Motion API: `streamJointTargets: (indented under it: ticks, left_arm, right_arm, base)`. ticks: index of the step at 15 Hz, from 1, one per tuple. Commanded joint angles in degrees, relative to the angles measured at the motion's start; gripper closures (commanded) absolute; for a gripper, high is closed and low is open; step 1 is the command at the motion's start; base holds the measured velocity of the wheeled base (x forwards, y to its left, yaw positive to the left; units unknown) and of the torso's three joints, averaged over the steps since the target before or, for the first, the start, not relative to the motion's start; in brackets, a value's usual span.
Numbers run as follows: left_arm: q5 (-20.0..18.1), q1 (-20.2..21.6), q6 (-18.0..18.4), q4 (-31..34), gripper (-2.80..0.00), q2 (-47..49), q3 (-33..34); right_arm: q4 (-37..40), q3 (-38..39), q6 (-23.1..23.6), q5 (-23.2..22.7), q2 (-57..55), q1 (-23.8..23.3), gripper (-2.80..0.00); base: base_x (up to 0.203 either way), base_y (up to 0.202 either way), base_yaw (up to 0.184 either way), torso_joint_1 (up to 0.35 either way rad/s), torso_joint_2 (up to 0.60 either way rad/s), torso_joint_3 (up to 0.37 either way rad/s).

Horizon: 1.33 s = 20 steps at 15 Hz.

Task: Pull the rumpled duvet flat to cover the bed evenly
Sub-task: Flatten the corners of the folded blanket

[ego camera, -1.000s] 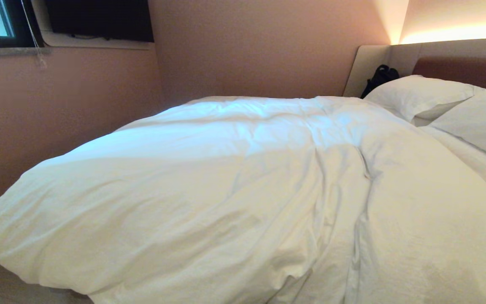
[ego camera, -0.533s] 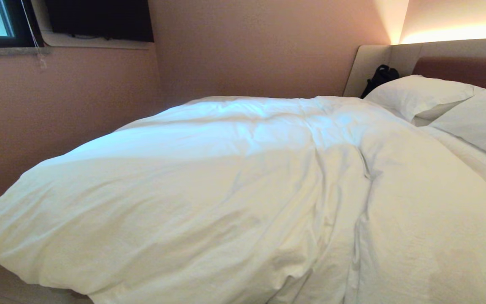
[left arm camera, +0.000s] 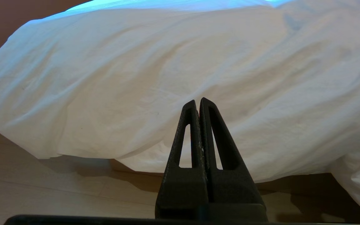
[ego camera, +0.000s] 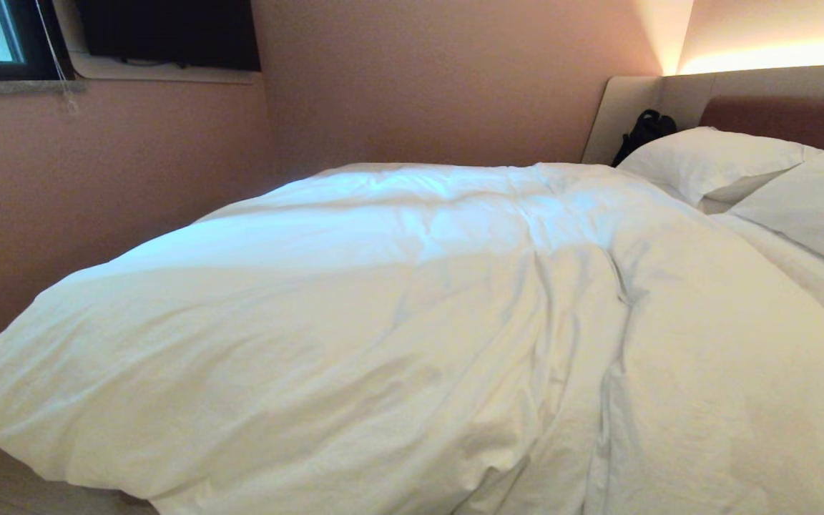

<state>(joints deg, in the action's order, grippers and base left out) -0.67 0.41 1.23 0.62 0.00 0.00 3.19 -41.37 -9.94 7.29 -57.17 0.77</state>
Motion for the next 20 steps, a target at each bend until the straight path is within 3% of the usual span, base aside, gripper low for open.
streamJointTargets:
  ticks: [1, 4, 8, 15, 20]
  left_arm:
    - [0.0, 0.0, 0.0, 0.0, 0.0, 0.0, 0.0]
    - [0.0, 0.0, 0.0, 0.0, 0.0, 0.0, 0.0]
    - [0.0, 0.0, 0.0, 0.0, 0.0, 0.0, 0.0]
    - [0.0, 0.0, 0.0, 0.0, 0.0, 0.0, 0.0]
    - [0.0, 0.0, 0.0, 0.0, 0.0, 0.0, 0.0]
  right_arm:
    - [-2.4, -0.2, 0.0, 0.3, -1.2, 0.0, 0.0]
    - [-2.5, -2.0, 0.2, 0.4, -2.5, -0.8, 0.0]
    - [-2.6, -6.1, 1.0, -0.1, -6.7, -7.9, 0.0]
    - [-2.7, -12.1, 2.8, -0.4, -12.1, -13.1, 0.0]
    - [-2.7, -15.5, 3.9, -5.5, -17.8, -19.6, 0.0]
  base:
    - [0.0, 0.0, 0.0, 0.0, 0.0, 0.0]
    - [0.0, 0.0, 0.0, 0.0, 0.0, 0.0]
    - [0.0, 0.0, 0.0, 0.0, 0.0, 0.0]
    - [0.0, 0.0, 0.0, 0.0, 0.0, 0.0]
    - [0.0, 0.0, 0.0, 0.0, 0.0, 0.0]
